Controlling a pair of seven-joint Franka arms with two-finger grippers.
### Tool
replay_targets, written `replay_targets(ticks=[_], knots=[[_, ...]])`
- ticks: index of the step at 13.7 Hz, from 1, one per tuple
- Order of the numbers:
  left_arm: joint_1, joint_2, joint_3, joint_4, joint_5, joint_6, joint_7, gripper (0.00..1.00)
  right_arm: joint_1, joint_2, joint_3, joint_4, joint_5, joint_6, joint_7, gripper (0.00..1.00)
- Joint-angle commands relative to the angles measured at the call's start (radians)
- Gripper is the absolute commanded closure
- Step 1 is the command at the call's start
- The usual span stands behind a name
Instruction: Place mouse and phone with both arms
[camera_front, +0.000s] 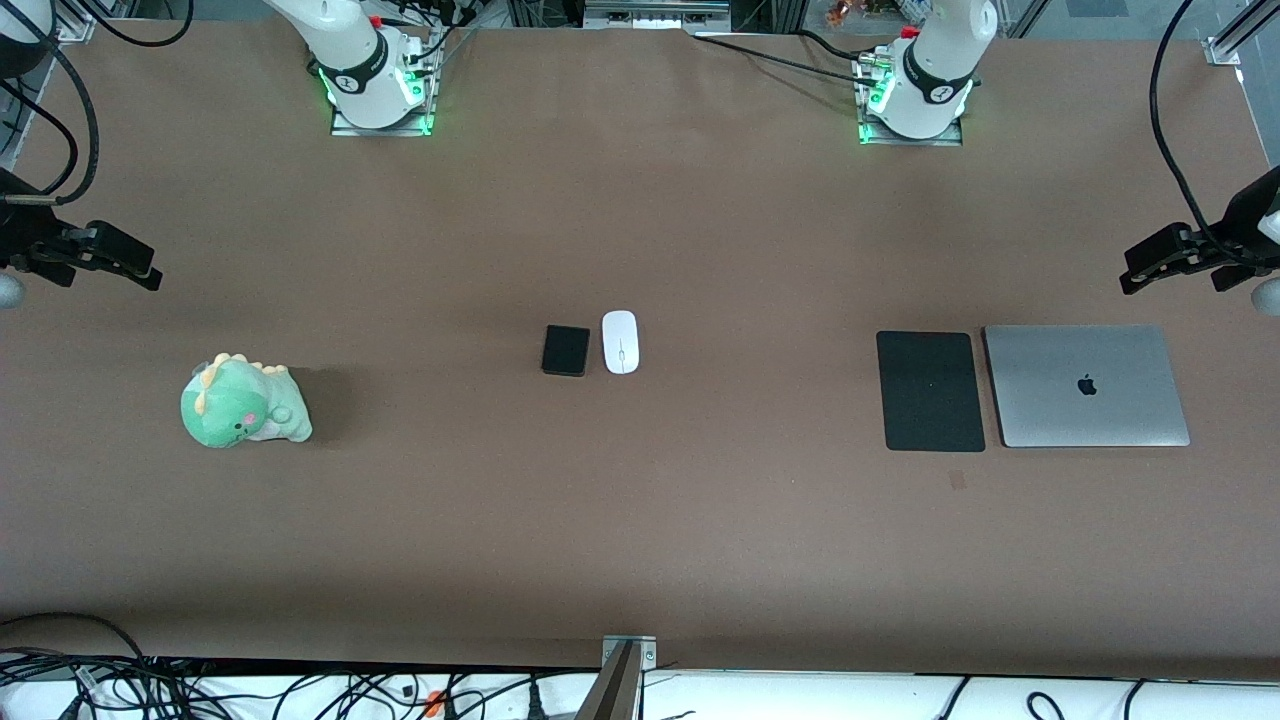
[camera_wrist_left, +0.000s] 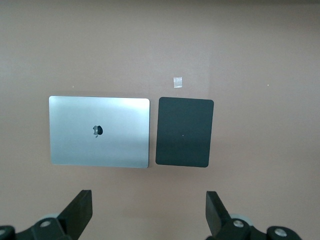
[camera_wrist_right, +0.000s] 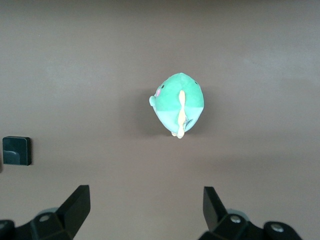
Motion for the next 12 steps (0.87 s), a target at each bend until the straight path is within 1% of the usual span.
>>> replay_targets(ticks=[1,12], knots=[[0.006,-0.012,-0.001,0.002,-0.016,-0.016,0.007,0.0,-0.017,0.013,0.012,0.03,-0.001,-0.024,-0.001,0.0],[-0.002,-0.012,-0.004,0.004,-0.017,-0.015,0.0,0.0,-0.017,0.014,0.012,0.03,0.0,-0.022,-0.003,0.0]])
